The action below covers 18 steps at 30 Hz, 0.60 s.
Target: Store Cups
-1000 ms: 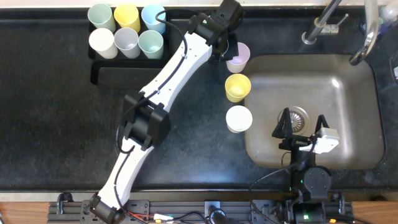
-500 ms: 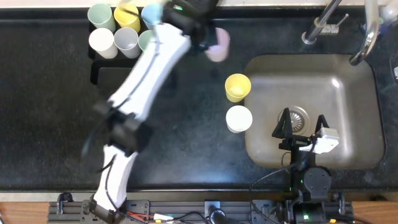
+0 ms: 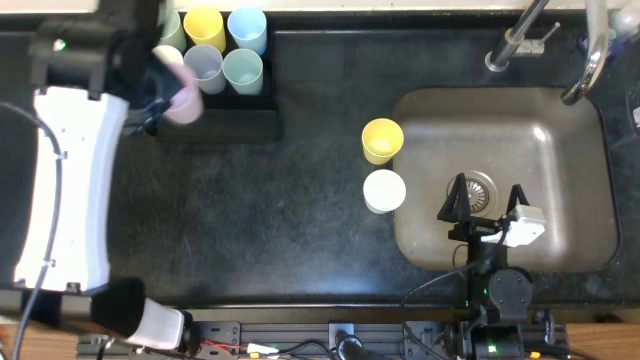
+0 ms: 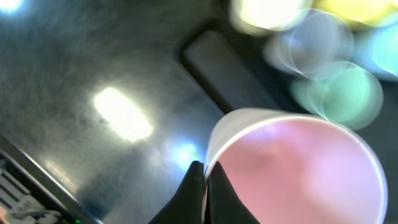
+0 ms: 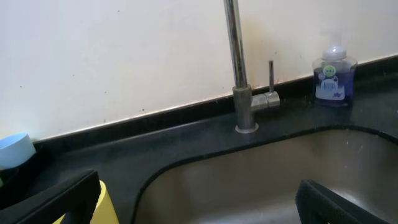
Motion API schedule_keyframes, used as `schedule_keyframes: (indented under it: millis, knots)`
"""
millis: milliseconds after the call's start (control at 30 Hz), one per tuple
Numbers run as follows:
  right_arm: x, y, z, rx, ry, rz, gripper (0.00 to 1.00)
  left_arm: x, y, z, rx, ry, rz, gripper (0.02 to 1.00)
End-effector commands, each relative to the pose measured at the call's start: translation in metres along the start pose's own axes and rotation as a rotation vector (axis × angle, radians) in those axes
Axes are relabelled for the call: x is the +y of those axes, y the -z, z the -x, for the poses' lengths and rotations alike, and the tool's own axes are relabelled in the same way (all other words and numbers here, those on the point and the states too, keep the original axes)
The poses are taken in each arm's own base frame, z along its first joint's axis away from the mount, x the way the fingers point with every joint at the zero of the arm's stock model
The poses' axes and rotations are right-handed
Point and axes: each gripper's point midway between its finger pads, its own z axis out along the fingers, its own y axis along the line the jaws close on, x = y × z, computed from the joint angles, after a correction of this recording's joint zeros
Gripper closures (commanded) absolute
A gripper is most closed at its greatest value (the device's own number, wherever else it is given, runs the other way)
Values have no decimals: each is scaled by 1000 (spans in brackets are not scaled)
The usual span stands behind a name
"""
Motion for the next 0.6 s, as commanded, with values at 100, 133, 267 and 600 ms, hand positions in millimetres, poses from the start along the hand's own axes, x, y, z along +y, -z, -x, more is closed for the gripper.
schedule_keyframes:
  millis: [100,133,267,600]
  knots:
    - [-1,0,-3,0,-4,0,5,40,-75,-16,172,183,-1,982]
    - [-1,0,-3,0,-4,0,3,41,-82,-15,179,199,-11,982]
    - [-1,0,-3,0,-4,0,5,35,-91,-2,146,213,-41,982]
    - [-1,0,-3,0,-4,0,5,22,-101,23,56,226,-72,982]
